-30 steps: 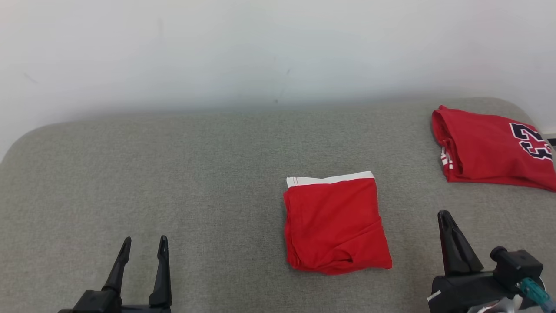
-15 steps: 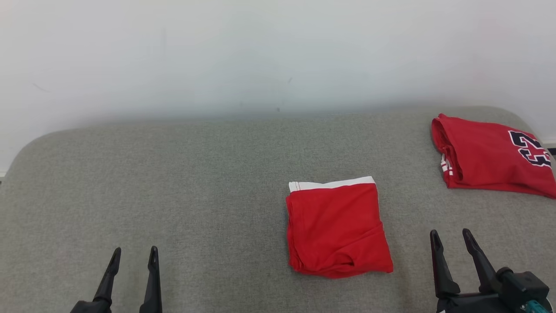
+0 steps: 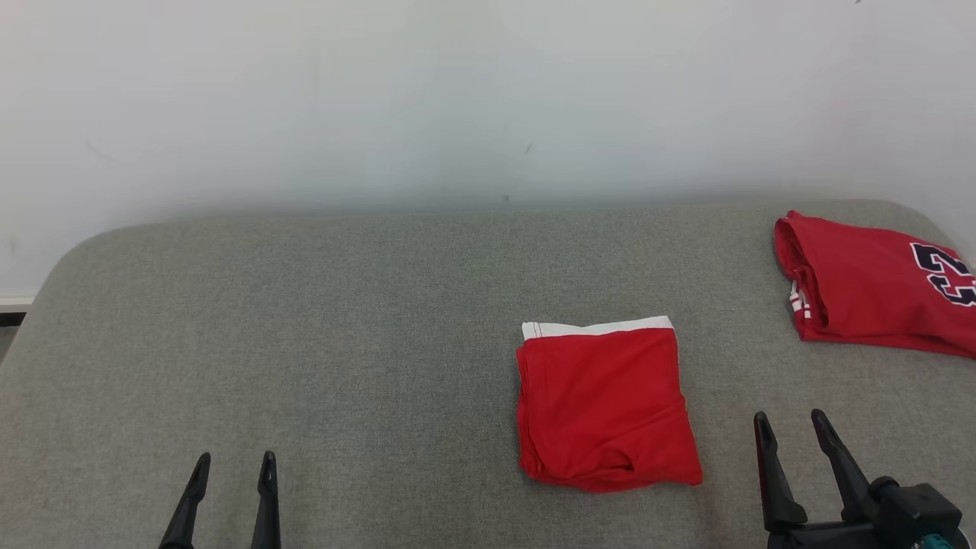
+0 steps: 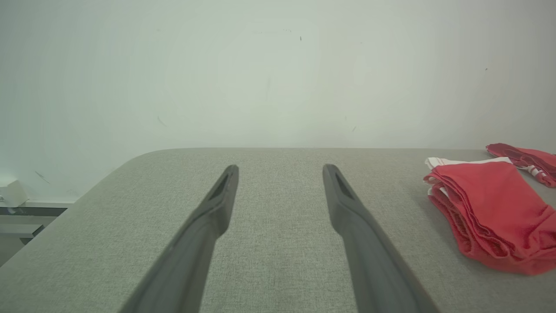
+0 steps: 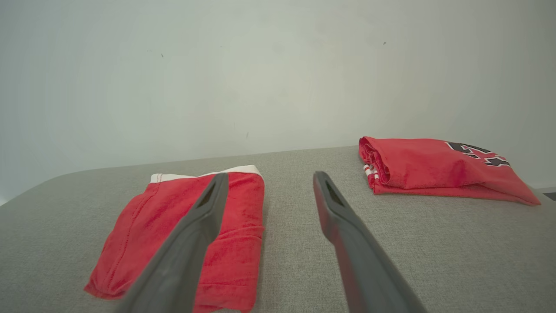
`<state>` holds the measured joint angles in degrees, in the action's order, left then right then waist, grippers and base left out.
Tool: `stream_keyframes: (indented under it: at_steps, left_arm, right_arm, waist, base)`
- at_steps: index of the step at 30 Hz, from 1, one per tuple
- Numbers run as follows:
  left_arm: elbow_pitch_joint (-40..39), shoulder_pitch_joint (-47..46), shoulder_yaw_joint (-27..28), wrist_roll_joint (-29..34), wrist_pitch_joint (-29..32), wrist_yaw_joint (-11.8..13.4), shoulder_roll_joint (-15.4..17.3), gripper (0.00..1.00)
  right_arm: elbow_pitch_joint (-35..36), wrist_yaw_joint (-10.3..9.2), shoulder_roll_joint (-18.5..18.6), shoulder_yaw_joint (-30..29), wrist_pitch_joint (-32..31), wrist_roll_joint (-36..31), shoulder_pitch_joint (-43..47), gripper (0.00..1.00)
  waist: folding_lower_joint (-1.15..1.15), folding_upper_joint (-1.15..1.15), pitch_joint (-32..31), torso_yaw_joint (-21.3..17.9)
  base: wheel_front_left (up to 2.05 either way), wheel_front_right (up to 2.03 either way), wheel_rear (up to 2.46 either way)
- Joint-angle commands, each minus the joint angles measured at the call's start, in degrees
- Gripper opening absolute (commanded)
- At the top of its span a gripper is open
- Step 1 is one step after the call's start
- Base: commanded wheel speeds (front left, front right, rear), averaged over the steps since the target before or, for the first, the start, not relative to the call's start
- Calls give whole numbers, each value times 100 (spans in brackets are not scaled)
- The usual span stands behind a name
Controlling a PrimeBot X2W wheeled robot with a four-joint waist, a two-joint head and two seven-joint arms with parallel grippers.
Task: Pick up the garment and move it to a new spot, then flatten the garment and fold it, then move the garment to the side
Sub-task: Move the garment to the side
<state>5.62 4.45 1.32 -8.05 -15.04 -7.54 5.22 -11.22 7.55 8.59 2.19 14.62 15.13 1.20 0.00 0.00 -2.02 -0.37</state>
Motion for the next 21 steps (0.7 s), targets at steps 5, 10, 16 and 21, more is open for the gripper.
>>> stream_keyframes:
  at_steps: [5,10,16,21]
  left_arm:
    - [-37,58,-4,68,-18,11,29,100]
    - [-31,42,-5,48,-18,11,26,100]
    - [-8,31,-4,66,-18,11,27,100]
    - [-2,24,-11,76,-18,11,31,100]
  right_arm:
    - [43,-18,-7,3,-40,-26,53,100]
    - [43,-17,2,-12,-66,-30,46,100]
    - [20,-17,-25,-13,-66,-21,60,100]
    - [9,-17,-53,-9,-61,-45,72,100]
  waist:
    - [0,0,-3,8]
    - [0,0,-7,4]
    - [0,0,-11,9]
    - [0,0,-9,16]
  base:
    - [0,0,0]
    - [0,0,0]
    - [0,0,0]
    - [0,0,0]
